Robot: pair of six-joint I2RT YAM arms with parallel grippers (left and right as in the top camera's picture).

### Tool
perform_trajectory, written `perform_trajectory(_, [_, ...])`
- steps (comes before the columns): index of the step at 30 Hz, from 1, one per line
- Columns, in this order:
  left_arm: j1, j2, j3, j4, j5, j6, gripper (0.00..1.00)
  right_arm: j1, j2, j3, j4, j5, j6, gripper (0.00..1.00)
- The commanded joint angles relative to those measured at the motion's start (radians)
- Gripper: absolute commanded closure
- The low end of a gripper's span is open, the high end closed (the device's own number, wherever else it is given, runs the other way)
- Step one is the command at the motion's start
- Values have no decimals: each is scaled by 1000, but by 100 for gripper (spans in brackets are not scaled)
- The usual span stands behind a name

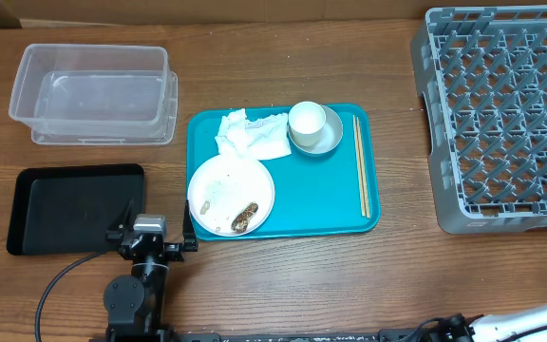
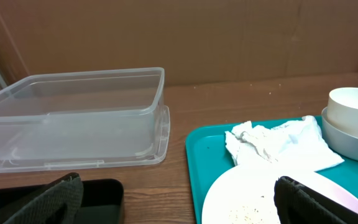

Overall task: Sort waste into correct bins and load items into the dishwasher
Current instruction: 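Carry the white bowl right and place it in the grey dish rack, then move the right gripper back to the white cup on the saucer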

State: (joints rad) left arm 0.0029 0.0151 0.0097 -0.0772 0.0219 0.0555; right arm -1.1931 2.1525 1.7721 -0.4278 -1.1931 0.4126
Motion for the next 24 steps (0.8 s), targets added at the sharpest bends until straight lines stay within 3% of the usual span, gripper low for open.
perform_trajectory(1, [8,-9,-5,0,4,9,0,-8,-195,3,-12,71,33,56])
perform_trajectory(3, [8,-9,-5,0,4,9,0,7,-232,3,4,77,33,30])
perform_trajectory(4, [8,-9,-5,0,4,9,0,18,-241,3,17,73,33,0])
perform_trajectory(11, [8,-9,-5,0,4,9,0,180,-247,3,19,-67,33,0])
perform_trajectory(18, [8,-9,-5,0,4,9,0,498,-251,3,-2,-69,19,2])
perform_trajectory(22, [8,-9,-5,0,4,9,0,763,-251,3,-125,211,-66,8])
perform_trajectory(24, [8,-9,-5,0,4,9,0,930,-251,3,-218,531,-108,10])
